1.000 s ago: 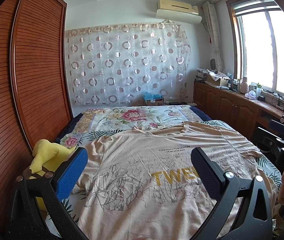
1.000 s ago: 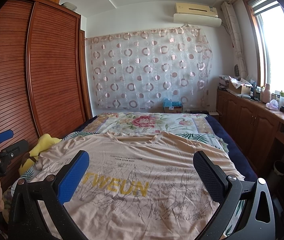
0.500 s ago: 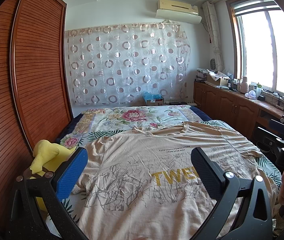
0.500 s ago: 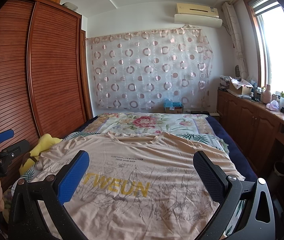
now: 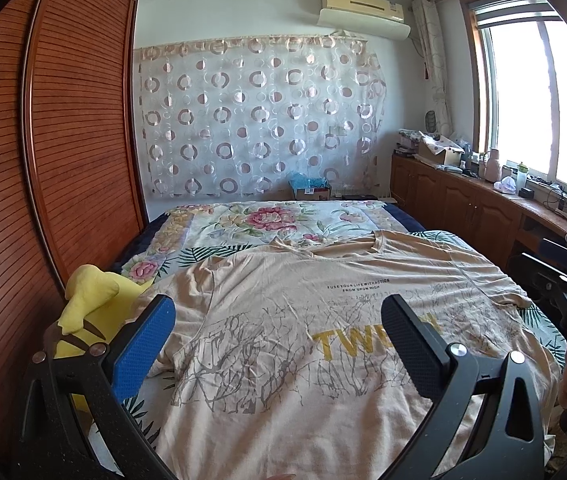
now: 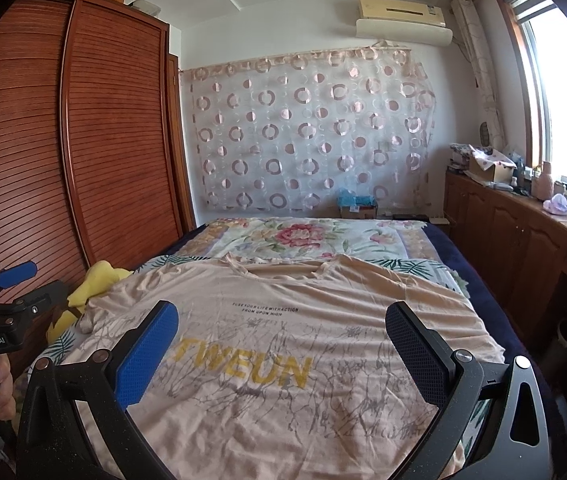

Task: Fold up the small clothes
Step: 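Move the left tool to the shirt's side edge and close on it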

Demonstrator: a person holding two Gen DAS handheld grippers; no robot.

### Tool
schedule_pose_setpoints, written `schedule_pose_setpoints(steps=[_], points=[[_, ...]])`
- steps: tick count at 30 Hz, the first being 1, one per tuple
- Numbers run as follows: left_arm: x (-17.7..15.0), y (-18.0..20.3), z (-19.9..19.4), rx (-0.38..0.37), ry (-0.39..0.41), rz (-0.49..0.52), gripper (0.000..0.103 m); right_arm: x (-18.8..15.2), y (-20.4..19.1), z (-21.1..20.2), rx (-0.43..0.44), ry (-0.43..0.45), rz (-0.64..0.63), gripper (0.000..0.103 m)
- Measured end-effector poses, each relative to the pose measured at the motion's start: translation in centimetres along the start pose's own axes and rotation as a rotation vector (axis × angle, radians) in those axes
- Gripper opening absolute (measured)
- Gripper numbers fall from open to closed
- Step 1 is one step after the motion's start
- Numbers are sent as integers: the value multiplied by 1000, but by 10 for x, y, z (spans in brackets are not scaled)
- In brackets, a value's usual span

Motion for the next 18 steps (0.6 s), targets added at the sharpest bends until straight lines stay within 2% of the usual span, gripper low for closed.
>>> schedule_pose_setpoints(steps=[10, 18], points=[[-19, -26, 44, 33, -61, 17, 103, 1, 2, 38, 45, -66, -28, 103], [-20, -49, 81, 44, -110, 31, 103, 23, 8, 78, 101, -119, -60, 103]])
Point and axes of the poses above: each gripper's, at about its wrist camera, not at the fingertips, and z roughly the way its jaws point, y to its right, x to its top, the point moved 1 cm from there along z, roughly the way its jaws point, and after that the axes turned 12 degrees about x, right-handed, at the moved point
